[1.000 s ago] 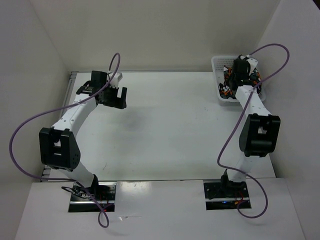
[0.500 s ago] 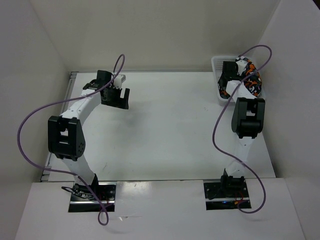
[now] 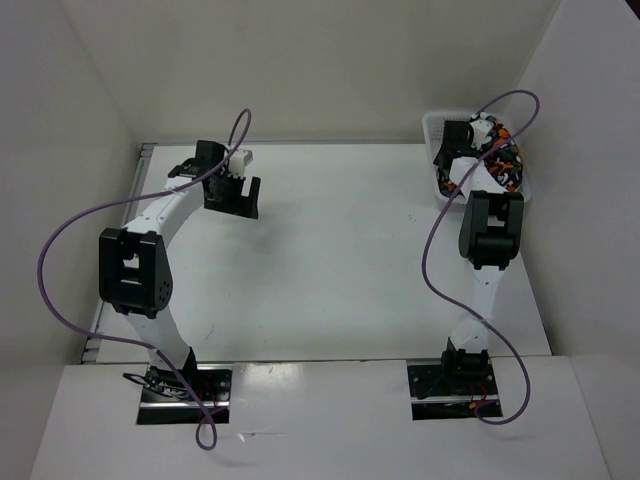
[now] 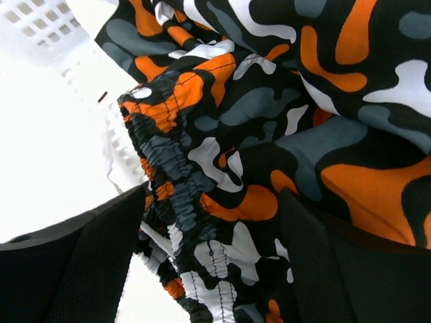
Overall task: Fold and stack the shorts
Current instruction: Grab the shorts from the pile
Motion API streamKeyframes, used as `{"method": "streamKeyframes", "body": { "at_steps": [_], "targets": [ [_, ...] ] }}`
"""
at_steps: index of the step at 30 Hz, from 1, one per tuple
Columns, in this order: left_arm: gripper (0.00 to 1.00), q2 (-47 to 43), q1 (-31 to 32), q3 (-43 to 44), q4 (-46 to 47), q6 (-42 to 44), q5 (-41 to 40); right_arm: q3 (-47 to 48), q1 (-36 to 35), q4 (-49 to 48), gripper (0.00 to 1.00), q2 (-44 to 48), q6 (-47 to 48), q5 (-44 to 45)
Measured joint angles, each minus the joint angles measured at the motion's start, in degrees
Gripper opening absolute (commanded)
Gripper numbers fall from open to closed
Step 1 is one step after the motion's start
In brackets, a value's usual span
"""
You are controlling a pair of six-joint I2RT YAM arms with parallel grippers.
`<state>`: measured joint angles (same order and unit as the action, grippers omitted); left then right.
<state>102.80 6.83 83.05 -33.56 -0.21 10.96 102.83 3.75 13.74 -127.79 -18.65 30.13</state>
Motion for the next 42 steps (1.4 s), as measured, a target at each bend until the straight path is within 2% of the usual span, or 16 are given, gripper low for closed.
{"method": "streamKeyframes", "body": {
  "at_steps": [1, 2, 4, 5, 8, 9, 12, 20, 32, 42],
  "targets": [
    [1.0, 0.0, 0.02, 0.0, 0.0, 0.0, 0.0, 0.04, 0.0, 0.0, 0.75, -0.09, 0.04, -0.17],
    [1.0, 0.0, 0.02, 0.0, -0.02, 0.0, 0.0, 0.04, 0.02, 0.07, 0.64, -0.24, 0.07, -0.31],
    [1.0, 0.0, 0.0, 0.0, -0.11, -0.02, 0.0, 0.52, 0.02, 0.24, 0.54, -0.85, 0.02, -0.5],
    [1.0, 0.0, 0.0, 0.0, -0.13, 0.0, 0.0, 0.81, 0.0, 0.24, 0.43, -1.27, 0.04, -0.63],
    [1.0, 0.0, 0.0, 0.0, -0.22, 0.0, 0.0, 0.9, 0.0, 0.92, 0.25, -2.14, -0.48, -1.01],
    [1.0, 0.0, 0.02, 0.0, -0.28, 0.0, 0.02, 0.9, 0.0, 1.46, 0.13, -2.25, -0.63, -1.2],
    [1.0, 0.17, 0.0, 0.02, -0.33, 0.0, 0.5, 0.9, 0.0, 2.16, 0.0, -2.25, -0.68, -1.53],
    [1.0, 0.31, 0.02, 0.98, -0.76, 0.0, 2.51, 0.76, -0.24, 2.99, 0.0, -0.52, 0.72, -1.79],
    [1.0, 0.2, 0.0, 1.88, -0.76, -0.02, 6.99, -4.83, -3.28, 3.58, 0.0, 14.03, 1.81, 0.63],
    [1.0, -3.48, 0.02, 1.88, -0.61, 0.0, 8.44, -14.49, -4.57, 0.79, 0.0, 22.69, 6.82, 2.69]
  ]
}}
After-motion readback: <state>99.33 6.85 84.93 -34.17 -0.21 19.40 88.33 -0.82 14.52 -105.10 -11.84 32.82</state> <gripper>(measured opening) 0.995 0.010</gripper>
